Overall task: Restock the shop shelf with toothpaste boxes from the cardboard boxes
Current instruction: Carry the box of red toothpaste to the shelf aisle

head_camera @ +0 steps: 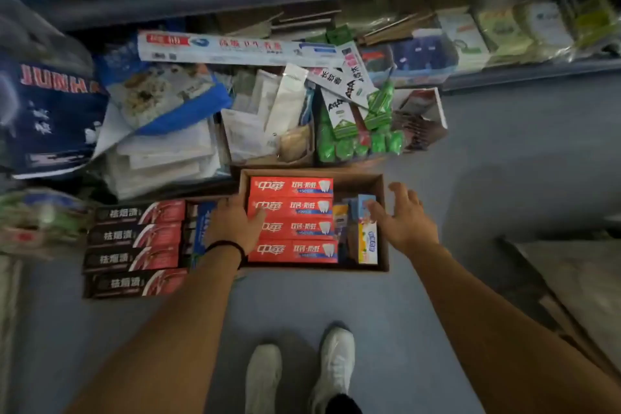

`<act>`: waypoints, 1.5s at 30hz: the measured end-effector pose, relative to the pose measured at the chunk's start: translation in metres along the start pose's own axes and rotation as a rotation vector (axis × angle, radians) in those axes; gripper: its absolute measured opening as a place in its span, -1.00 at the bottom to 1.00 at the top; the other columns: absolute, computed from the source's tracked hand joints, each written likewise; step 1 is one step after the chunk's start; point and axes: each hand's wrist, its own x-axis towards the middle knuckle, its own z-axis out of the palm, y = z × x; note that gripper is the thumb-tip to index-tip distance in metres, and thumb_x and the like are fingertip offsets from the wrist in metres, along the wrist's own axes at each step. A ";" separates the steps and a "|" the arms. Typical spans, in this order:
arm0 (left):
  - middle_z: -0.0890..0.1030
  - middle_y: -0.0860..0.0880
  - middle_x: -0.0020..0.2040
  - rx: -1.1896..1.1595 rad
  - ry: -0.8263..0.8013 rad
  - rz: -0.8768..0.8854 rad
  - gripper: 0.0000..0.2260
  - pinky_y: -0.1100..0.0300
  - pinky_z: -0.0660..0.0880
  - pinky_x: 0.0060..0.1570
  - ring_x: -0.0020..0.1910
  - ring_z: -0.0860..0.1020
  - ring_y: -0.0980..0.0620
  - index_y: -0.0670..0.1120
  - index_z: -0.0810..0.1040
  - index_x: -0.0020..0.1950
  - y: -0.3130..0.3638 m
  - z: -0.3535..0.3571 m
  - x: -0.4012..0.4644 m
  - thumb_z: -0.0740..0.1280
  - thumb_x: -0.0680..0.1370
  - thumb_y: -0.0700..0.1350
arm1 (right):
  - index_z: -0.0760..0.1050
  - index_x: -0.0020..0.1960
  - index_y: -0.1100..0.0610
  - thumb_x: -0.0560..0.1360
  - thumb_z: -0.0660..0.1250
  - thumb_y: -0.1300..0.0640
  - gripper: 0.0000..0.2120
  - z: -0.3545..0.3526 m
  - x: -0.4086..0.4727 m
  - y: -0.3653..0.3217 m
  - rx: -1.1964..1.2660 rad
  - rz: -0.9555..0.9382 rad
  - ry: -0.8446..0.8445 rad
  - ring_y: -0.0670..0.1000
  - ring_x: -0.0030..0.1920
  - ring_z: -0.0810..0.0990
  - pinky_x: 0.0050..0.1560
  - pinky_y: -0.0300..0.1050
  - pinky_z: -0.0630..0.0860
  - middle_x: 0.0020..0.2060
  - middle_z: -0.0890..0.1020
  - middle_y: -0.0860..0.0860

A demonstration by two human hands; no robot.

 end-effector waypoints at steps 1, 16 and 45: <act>0.50 -0.19 0.16 -0.034 0.036 -0.006 -0.57 -0.08 0.48 0.10 0.14 0.48 -0.18 -0.16 0.45 0.18 -0.005 0.006 0.005 0.20 0.53 0.16 | 0.19 0.42 0.04 0.52 0.18 -0.27 -0.40 0.008 0.007 0.004 0.026 0.026 0.015 0.22 0.31 0.39 0.23 0.19 0.41 0.31 0.39 0.14; 0.54 -0.27 0.17 -0.378 0.012 -0.176 -0.45 0.03 0.35 0.06 0.13 0.50 -0.21 -0.21 0.50 0.22 -0.038 0.072 0.067 -0.11 0.65 0.15 | 0.33 0.20 0.10 0.62 -0.01 -0.21 -0.58 0.094 0.067 0.031 0.425 0.185 0.116 0.23 0.11 0.52 0.12 0.13 0.46 0.05 0.54 0.17; 0.44 0.06 -0.31 -0.504 -0.011 -0.063 -0.54 0.21 0.26 -0.19 -0.32 0.40 0.13 -0.06 0.47 -0.23 0.039 -0.015 -0.006 -0.06 0.65 0.13 | 0.45 0.15 0.26 0.63 0.02 -0.17 -0.49 -0.007 0.012 0.045 0.854 0.224 0.093 0.07 -0.14 0.68 -0.13 -0.08 0.62 -0.07 0.66 0.16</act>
